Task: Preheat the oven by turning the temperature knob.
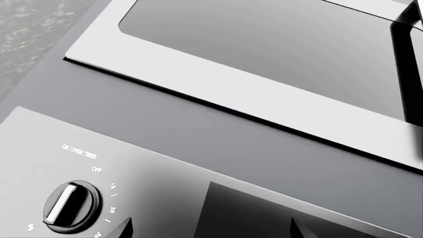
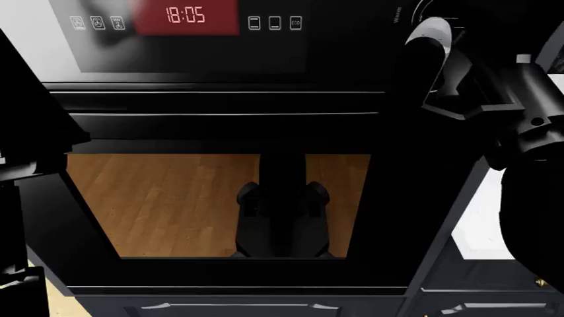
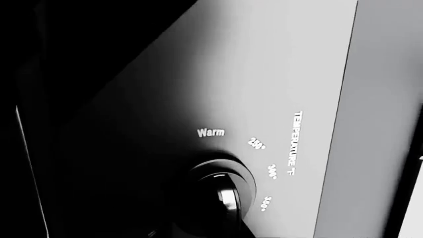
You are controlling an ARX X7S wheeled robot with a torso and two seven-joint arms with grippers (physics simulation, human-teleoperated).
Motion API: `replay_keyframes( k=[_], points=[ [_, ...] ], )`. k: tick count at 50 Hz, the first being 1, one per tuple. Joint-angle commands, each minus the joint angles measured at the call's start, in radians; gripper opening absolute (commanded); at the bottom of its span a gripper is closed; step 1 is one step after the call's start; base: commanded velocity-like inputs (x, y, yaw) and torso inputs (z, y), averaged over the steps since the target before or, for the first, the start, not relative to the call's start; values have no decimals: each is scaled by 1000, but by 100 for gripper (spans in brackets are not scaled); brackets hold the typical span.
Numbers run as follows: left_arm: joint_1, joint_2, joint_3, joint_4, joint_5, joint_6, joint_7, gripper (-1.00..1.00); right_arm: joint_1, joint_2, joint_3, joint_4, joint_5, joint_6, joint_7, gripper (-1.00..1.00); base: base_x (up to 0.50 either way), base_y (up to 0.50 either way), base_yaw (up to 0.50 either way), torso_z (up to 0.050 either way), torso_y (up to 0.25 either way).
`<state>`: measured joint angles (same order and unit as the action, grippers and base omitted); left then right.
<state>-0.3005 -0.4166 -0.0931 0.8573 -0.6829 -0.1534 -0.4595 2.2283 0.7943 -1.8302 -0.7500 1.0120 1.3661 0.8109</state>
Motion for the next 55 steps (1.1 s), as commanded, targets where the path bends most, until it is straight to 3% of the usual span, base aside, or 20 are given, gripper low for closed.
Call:
replay_keyframes(
  k=[1, 27, 55],
  points=[
    [2, -2, 4, -3, 3, 6, 0, 100, -4, 3, 9, -3, -25, -4, -19, -100, 0, 0, 0, 8, 0],
    [-1, -7, 12, -11, 5, 14, -6, 100, -13, 18, 5, 20, -65, -31, -52, -100, 1, 0, 1, 8, 0],
    [0, -17, 15, -6, 1, 17, -17, 100, -120, 102, 155, 69, 47, -168, 6, -100, 8, 0, 4, 8, 0]
  ],
)
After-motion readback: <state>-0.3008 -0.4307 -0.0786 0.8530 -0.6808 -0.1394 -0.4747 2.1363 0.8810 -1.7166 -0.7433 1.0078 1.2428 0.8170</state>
